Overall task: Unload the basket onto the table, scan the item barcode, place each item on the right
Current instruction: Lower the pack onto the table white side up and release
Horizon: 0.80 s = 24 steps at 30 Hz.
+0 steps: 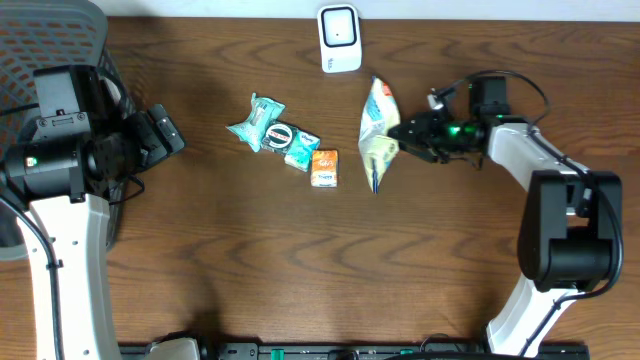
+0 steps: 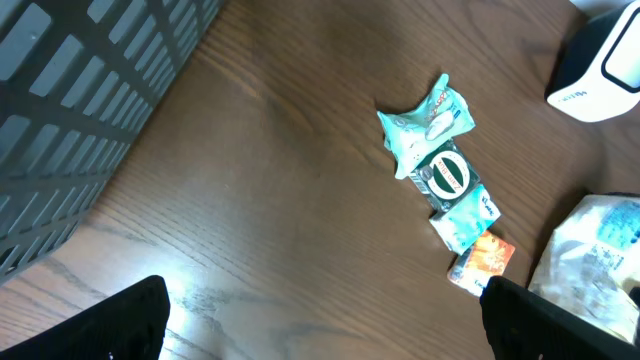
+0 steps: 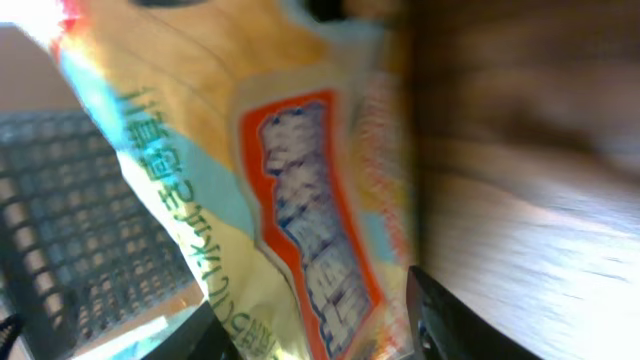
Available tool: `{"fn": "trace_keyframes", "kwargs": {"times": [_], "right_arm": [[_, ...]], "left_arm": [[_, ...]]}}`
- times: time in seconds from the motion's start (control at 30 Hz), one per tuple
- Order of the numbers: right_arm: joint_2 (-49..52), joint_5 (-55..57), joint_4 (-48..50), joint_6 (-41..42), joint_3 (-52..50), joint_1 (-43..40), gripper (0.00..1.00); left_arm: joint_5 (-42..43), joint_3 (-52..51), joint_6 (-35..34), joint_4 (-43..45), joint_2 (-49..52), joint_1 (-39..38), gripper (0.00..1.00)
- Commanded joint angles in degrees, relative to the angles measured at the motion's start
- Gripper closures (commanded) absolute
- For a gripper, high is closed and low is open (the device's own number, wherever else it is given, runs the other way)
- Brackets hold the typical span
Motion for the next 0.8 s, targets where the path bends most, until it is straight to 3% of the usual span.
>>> {"fn": "trace_keyframes", "kwargs": {"times": [0.0, 0.13, 0.23, 0.47, 0.53, 0.57, 0.63, 0.67, 0.73, 0.77], "right_arm": [[-4.85, 17.27, -7.39, -6.27, 2.25, -2.01, 0.56], [-11.26, 42.75, -18.56, -9.27, 5.29, -1.42, 0.56], [-17.16, 54.53, -22.60, -9.44, 6.45, -0.44, 0.53], [-21.79, 50.51, -22.05, -10.29, 6.45, 0.79, 0.47], [-21.53, 47.87, -22.03, -10.27, 6.29, 1.25, 0.37], [-21.53, 45.62, -22.27, -10.21, 6.16, 1.75, 0.18], [-21.53, 43.39, -22.58, -10.21, 6.16, 2.45, 0.12], [-21.53, 42.25, -22.51, -10.14, 6.16, 2.86, 0.14], [-21.35, 41.24, -21.40, -9.75, 6.05, 3.76, 0.53], [-21.20, 41.27, -20.63, -9.77, 5.97, 4.33, 0.61]], "left_arm": [[0.31, 1.25, -0.07, -0.17, 0.17, 0.24, 0.02], [0.31, 1.25, -0.09, -0.17, 0.17, 0.24, 0.02], [0.31, 1.25, -0.07, -0.17, 0.17, 0.24, 0.03], [0.31, 1.25, -0.07, -0.17, 0.17, 0.24, 0.02], [0.31, 1.25, -0.07, -0.17, 0.17, 0.24, 0.02], [0.31, 1.25, -0.07, -0.17, 0.17, 0.24, 0.03], [0.31, 1.25, -0.09, -0.17, 0.17, 0.24, 0.03], [0.31, 1.25, -0.07, -0.17, 0.17, 0.24, 0.02], [0.31, 1.25, -0.07, -0.17, 0.17, 0.24, 0.02], [0.31, 1.25, -0.09, -0.17, 0.17, 0.24, 0.02]]}}
